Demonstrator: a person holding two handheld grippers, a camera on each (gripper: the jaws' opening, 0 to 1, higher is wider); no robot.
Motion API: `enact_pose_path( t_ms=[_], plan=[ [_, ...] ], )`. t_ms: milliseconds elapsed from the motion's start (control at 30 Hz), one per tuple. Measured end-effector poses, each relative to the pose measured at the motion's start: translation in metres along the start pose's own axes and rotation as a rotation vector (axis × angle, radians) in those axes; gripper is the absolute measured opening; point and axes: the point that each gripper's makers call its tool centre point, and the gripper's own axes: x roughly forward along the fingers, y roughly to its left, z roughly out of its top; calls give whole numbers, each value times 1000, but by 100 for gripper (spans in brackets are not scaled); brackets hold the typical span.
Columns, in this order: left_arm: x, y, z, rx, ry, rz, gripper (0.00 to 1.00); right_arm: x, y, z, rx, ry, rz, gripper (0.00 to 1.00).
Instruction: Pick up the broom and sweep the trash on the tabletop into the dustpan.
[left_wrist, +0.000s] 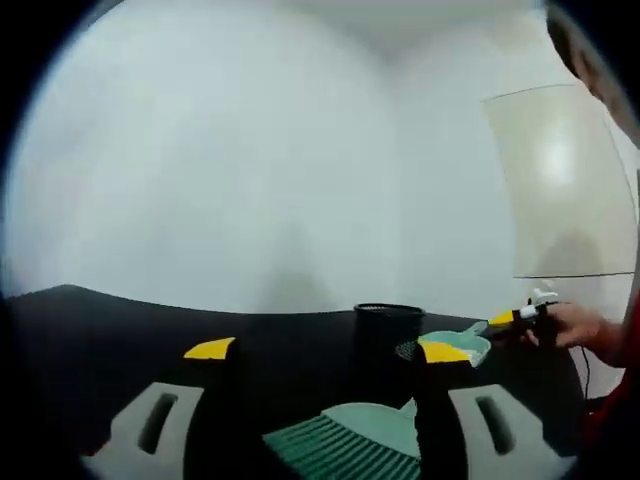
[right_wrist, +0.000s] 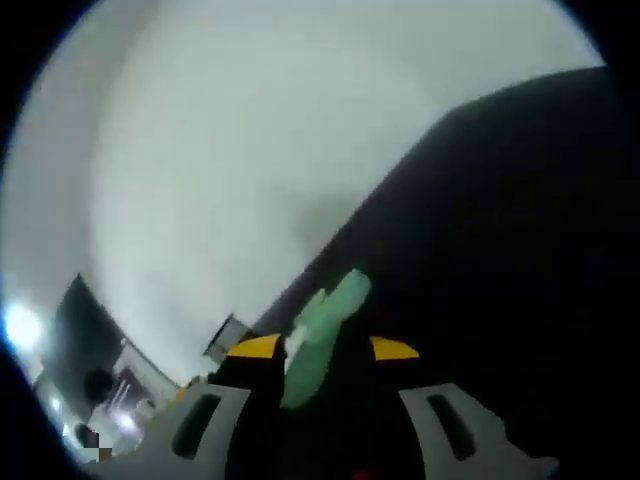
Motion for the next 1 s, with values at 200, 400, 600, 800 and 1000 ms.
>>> enact_pose_path(
  t_ms=[200, 400, 600, 800, 1000],
  plan=[
    [1, -9, -2, 60, 29, -13, 64, 16, 7, -6, 163, 16, 2, 33],
    [-2, -12, 2, 62, 10, -26, 62, 25, 6, -7, 256, -9, -42, 30],
    [-5, -19, 7, 71, -6, -48, 58, 37, 1, -1, 269, -31, -72, 30],
    [-3, -30, -3, 63, 43, -97, 52, 43, -5, 5, 304, -65, -85, 25],
    [-4, -32, -3, 68, 41, -105, 50, 49, -4, 5, 345, -75, -66, 14]
  ],
)
